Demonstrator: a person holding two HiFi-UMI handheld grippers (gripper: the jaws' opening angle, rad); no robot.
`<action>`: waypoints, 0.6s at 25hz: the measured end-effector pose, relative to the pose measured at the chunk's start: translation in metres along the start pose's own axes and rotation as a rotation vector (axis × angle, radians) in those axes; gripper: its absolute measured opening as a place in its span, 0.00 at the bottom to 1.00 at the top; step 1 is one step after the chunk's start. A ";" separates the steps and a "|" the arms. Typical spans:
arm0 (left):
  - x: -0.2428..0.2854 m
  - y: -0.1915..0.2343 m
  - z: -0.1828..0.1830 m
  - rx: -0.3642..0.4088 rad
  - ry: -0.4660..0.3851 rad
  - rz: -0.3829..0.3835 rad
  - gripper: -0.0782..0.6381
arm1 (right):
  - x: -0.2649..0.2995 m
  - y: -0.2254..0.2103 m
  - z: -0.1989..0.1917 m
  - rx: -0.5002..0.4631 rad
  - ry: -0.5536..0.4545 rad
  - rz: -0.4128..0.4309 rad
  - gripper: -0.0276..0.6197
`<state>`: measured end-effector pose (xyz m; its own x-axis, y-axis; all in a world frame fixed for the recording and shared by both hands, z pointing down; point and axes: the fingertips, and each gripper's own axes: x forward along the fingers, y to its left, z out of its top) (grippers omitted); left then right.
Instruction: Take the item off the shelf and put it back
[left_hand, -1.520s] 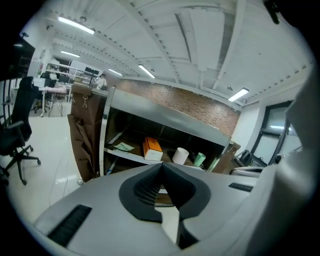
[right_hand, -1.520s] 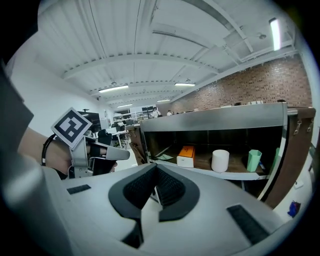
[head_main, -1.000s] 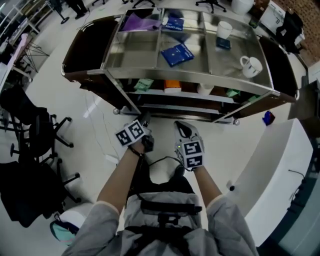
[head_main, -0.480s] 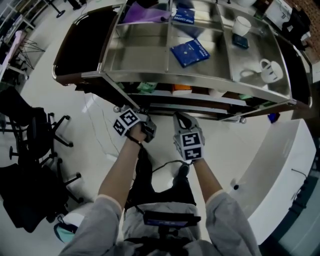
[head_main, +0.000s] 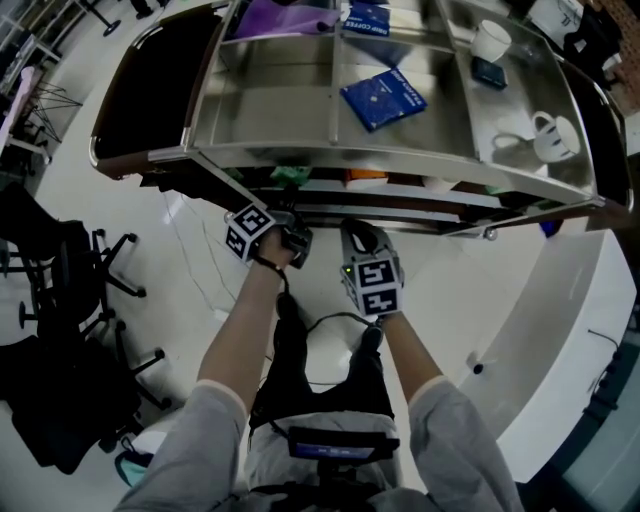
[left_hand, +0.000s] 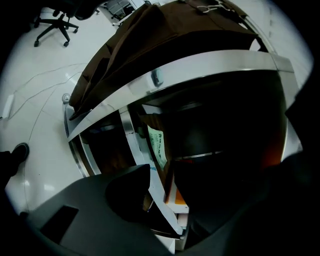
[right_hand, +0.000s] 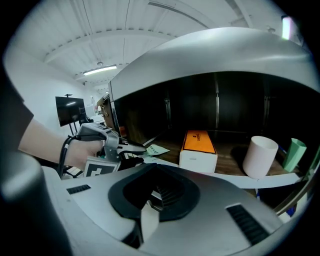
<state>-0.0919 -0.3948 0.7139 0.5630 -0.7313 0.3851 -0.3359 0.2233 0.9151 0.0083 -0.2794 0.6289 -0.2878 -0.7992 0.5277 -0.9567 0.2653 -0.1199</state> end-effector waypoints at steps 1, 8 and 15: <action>0.002 0.001 0.000 -0.008 -0.001 0.000 0.33 | 0.002 0.000 0.000 0.001 0.000 -0.001 0.06; 0.013 0.002 -0.001 -0.034 0.010 0.011 0.33 | 0.006 -0.002 0.001 0.005 -0.004 -0.004 0.06; 0.024 0.004 0.002 -0.024 0.013 0.027 0.33 | 0.006 -0.009 -0.001 0.012 -0.002 -0.012 0.06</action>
<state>-0.0812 -0.4125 0.7262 0.5634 -0.7165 0.4113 -0.3334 0.2584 0.9067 0.0147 -0.2862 0.6338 -0.2761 -0.8036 0.5273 -0.9606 0.2492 -0.1232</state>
